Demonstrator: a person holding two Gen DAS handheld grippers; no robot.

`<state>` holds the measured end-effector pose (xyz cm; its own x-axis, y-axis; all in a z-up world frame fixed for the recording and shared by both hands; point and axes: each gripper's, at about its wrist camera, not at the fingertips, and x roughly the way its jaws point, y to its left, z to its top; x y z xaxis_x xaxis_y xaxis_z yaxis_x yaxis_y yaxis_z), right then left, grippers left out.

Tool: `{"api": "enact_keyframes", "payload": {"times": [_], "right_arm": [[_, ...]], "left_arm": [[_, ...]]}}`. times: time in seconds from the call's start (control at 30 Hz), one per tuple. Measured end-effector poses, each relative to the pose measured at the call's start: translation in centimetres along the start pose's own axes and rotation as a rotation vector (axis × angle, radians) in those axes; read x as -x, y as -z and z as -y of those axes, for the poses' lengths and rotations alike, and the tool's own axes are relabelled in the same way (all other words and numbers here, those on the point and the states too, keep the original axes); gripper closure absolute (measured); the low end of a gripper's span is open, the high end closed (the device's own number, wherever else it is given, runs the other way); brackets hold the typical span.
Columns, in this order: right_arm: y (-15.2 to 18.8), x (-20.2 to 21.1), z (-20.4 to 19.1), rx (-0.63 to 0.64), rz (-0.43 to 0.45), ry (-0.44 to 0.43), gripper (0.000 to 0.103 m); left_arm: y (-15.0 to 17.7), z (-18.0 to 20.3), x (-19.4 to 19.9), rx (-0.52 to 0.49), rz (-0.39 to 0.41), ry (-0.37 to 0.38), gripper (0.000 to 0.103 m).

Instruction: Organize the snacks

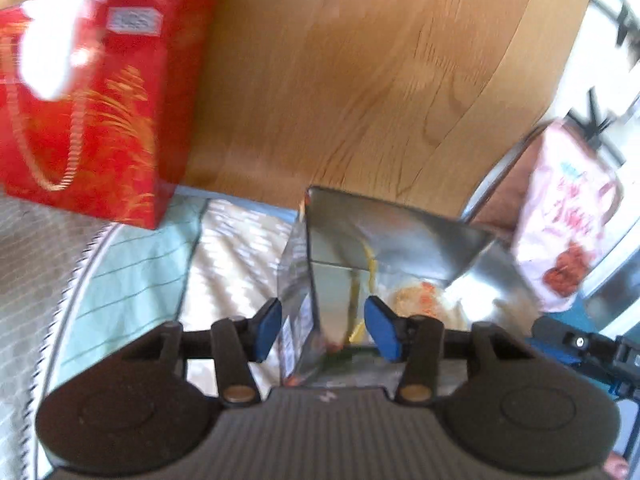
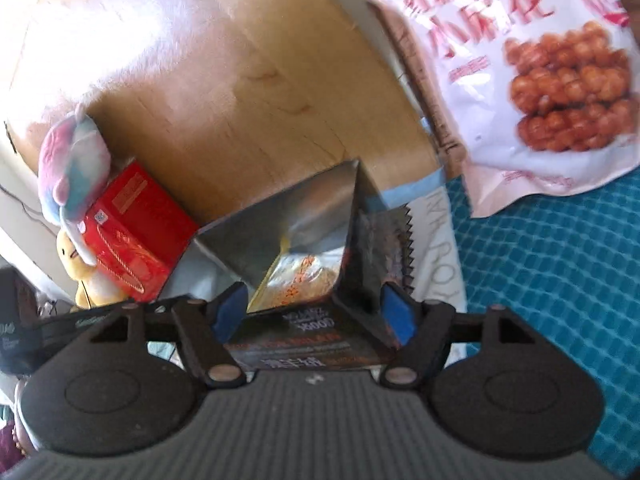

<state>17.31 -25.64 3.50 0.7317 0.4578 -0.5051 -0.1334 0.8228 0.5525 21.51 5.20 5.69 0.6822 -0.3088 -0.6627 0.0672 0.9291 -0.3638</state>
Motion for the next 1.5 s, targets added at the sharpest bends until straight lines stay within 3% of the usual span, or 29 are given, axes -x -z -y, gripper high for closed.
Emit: {"api": "enact_keyframes", "payload": {"times": [0.07,0.17,0.37,0.43,0.47,0.5,0.57,0.67,0.87,0.9,0.97,1.03,1.1,1.17,1.23,1.3,1.4,1.5], "right_arm": [[1.0,3.0,-0.3,0.033,0.036,-0.033,0.028],[3.9,5.6,-1.4,0.149,0.011,-0.045,0.03],[9.1,4.3,-1.9,0.277,-0.076,0.12,0.034],[10.4,3.6,-1.3,0.296,-0.105,0.138,0.036],[10.9,3.8,-1.3,0.325,-0.079,0.14,0.039],[11.0,3.8,-1.4,0.36,-0.078,0.162,0.048],[10.9,4.4,-1.1,0.351,-0.078,0.167,0.051],[11.2,6.2,-0.5,0.311,-0.063,0.182,0.067],[15.1,12.9,-2.8,0.383,-0.031,0.074,0.072],[15.8,13.8,-3.1,0.392,-0.047,0.004,0.093],[16.9,14.6,-4.0,0.389,-0.099,-0.109,0.095],[17.9,14.1,-4.8,0.405,-0.166,-0.171,0.092],[18.7,13.5,-5.8,0.462,-0.187,-0.175,0.092],[18.2,13.7,-5.9,0.487,-0.149,-0.177,0.092],[16.7,14.4,-5.4,0.467,-0.069,-0.147,0.082],[14.6,14.5,-4.0,0.41,-0.004,-0.077,0.075],[11.3,12.4,-1.0,0.284,0.002,0.035,0.073],[9.5,9.2,1.2,0.14,-0.045,0.018,0.074]], "left_arm": [[0.9,-1.0,3.1,0.015,0.044,0.049,0.056],[3.8,-2.5,7.5,0.022,0.077,0.114,0.056],[10.3,-1.6,11.2,-0.069,0.066,0.178,0.058],[12.2,-1.1,11.7,-0.101,0.048,0.193,0.058],[13.1,-0.9,11.6,-0.11,0.034,0.185,0.058],[14.0,-0.8,11.6,-0.117,0.021,0.173,0.059],[15.3,-0.8,11.3,-0.134,-0.007,0.146,0.061],[16.3,-1.0,10.5,-0.168,-0.012,0.015,0.057],[15.8,-2.3,9.3,-0.111,0.018,-0.037,0.055],[15.7,-2.3,9.3,-0.104,0.027,-0.053,0.055],[15.7,-2.4,9.5,-0.089,0.031,-0.052,0.056],[15.8,-2.8,9.9,-0.078,0.022,-0.023,0.055],[15.9,-3.3,10.4,-0.062,0.01,0.007,0.055],[16.4,-3.6,11.4,-0.042,0.013,0.03,0.055],[17.1,-3.8,12.8,-0.026,0.015,0.063,0.055],[17.7,-3.9,14.0,-0.027,0.009,0.126,0.056],[18.9,-2.6,15.0,-0.054,-0.013,0.262,0.056],[19.7,-0.4,14.3,-0.067,-0.07,0.395,0.057]]}}
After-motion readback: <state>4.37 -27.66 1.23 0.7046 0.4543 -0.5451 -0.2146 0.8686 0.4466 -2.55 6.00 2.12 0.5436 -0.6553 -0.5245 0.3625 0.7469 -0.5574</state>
